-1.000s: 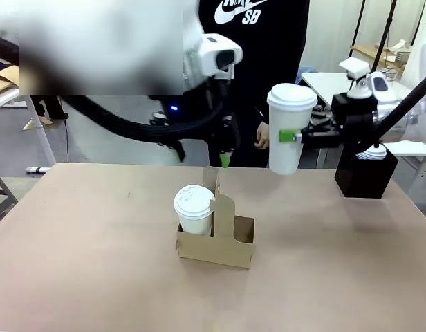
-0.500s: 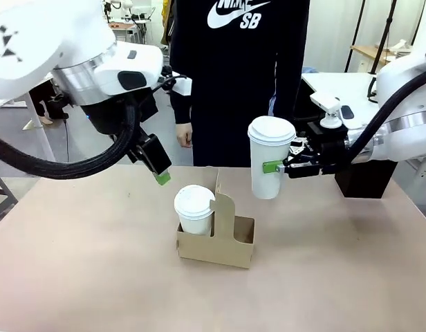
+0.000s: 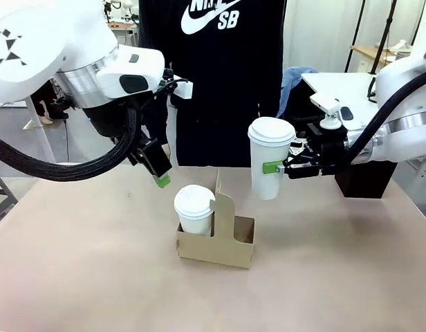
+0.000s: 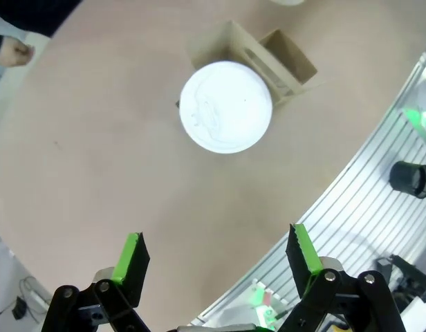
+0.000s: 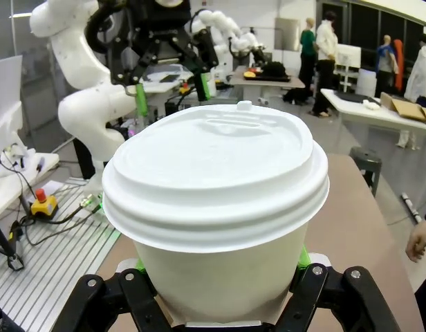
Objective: Pour a drink into a cup and package it in a carrier.
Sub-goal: Insert the held 600 ml Paper Cup into the Cup Carrier.
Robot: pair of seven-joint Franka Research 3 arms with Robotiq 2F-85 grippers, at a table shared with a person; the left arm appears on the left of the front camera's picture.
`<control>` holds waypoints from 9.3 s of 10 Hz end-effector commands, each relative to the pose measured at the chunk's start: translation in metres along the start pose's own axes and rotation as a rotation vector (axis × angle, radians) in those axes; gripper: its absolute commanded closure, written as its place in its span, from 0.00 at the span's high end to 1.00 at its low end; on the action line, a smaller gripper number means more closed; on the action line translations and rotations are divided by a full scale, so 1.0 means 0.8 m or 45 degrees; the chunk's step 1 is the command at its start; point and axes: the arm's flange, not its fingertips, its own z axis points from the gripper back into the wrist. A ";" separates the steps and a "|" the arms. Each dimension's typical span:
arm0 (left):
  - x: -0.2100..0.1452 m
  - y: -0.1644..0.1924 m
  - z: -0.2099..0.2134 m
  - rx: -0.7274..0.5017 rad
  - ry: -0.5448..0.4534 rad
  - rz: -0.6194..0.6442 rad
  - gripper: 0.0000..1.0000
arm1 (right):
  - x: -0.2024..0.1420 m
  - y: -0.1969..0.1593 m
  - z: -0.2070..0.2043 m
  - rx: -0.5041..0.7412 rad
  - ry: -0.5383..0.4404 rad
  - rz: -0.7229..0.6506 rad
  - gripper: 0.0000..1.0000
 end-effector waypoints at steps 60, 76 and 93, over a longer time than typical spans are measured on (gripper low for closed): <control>-0.104 0.150 -0.005 -0.089 -0.351 -0.220 1.00 | -0.079 0.129 0.291 -0.961 0.460 -0.768 1.00; -0.104 0.150 -0.005 -0.089 -0.351 -0.220 1.00 | -0.079 0.129 0.291 -0.961 0.460 -0.768 1.00; -0.104 0.150 -0.005 -0.089 -0.351 -0.220 1.00 | -0.079 0.129 0.291 -0.961 0.460 -0.768 1.00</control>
